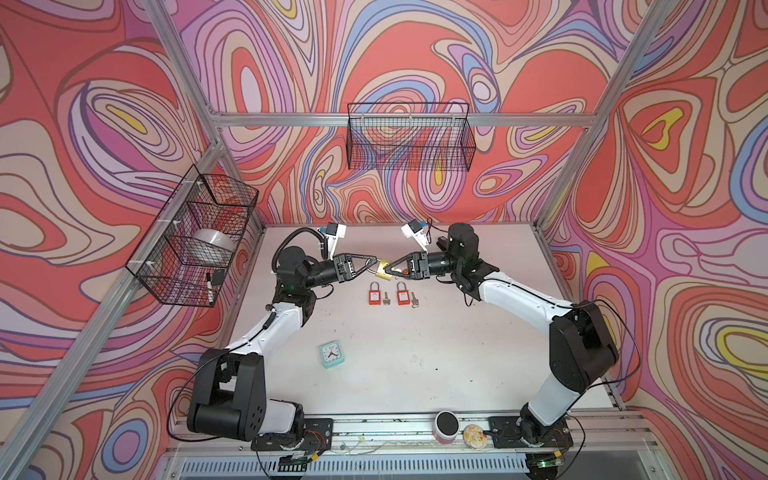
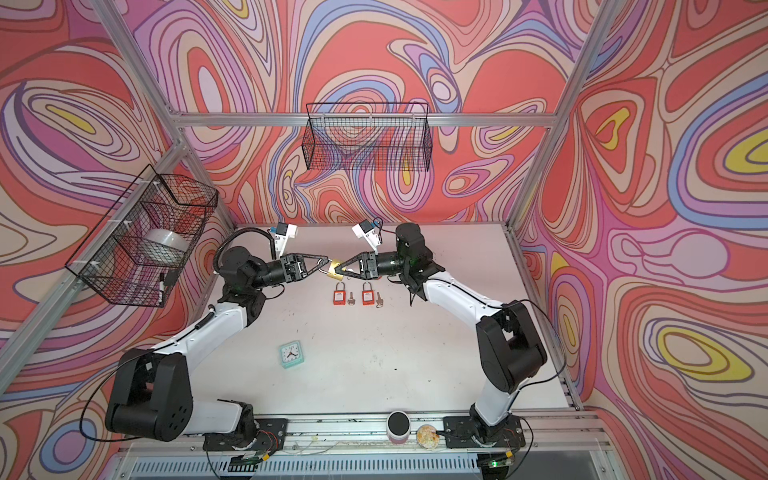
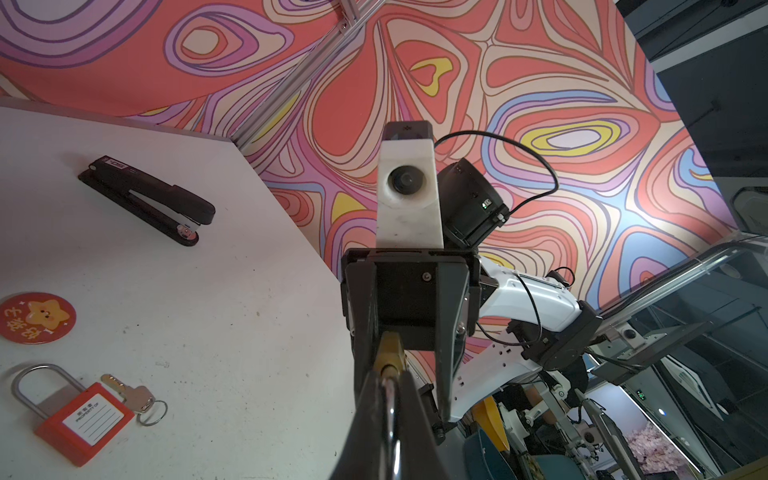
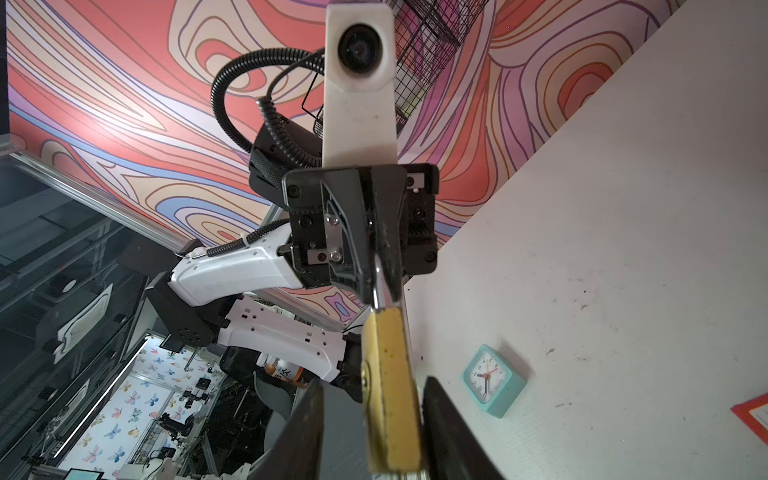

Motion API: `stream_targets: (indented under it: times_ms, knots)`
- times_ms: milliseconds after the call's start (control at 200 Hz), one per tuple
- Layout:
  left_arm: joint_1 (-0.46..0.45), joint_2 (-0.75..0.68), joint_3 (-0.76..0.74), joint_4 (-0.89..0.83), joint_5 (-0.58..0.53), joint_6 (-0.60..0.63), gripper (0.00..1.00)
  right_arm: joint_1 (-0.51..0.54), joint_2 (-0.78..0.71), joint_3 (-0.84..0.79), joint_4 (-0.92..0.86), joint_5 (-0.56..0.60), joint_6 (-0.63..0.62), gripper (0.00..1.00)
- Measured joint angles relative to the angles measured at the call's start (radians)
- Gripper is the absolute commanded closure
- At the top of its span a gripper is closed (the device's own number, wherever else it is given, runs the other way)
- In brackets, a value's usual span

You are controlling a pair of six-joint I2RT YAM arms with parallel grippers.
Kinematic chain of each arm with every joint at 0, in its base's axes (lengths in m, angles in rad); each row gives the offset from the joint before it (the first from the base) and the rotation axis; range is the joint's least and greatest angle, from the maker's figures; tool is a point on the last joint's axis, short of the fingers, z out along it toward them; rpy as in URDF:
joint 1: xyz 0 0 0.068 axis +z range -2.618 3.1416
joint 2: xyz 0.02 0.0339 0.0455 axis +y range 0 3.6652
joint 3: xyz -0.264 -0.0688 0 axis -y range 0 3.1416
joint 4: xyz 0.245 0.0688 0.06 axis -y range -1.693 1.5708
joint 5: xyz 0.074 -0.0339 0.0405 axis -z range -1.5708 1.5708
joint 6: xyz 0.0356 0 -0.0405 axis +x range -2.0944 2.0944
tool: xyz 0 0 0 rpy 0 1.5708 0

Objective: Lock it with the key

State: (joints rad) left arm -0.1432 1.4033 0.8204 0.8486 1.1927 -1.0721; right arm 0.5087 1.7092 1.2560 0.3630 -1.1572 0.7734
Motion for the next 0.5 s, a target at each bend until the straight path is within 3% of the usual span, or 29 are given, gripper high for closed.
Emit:
stream_targets:
  times_ms: [95,235,320,501]
  knots:
    - [0.000,0.019,0.000,0.033,-0.006,-0.031,1.00,-0.011,-0.005,-0.019,0.047,-0.003,0.028,0.45]
    - [0.000,0.031,0.000,0.062,-0.008,-0.061,1.00,-0.036,-0.018,-0.064,0.083,-0.001,0.059,0.47]
    - [0.000,0.031,0.000,0.075,-0.008,-0.069,1.00,-0.046,-0.025,-0.074,0.082,0.001,0.058,0.54]
    - [0.000,0.031,0.000,0.087,-0.008,-0.084,1.00,-0.050,-0.034,-0.078,0.082,0.005,0.057,0.82]
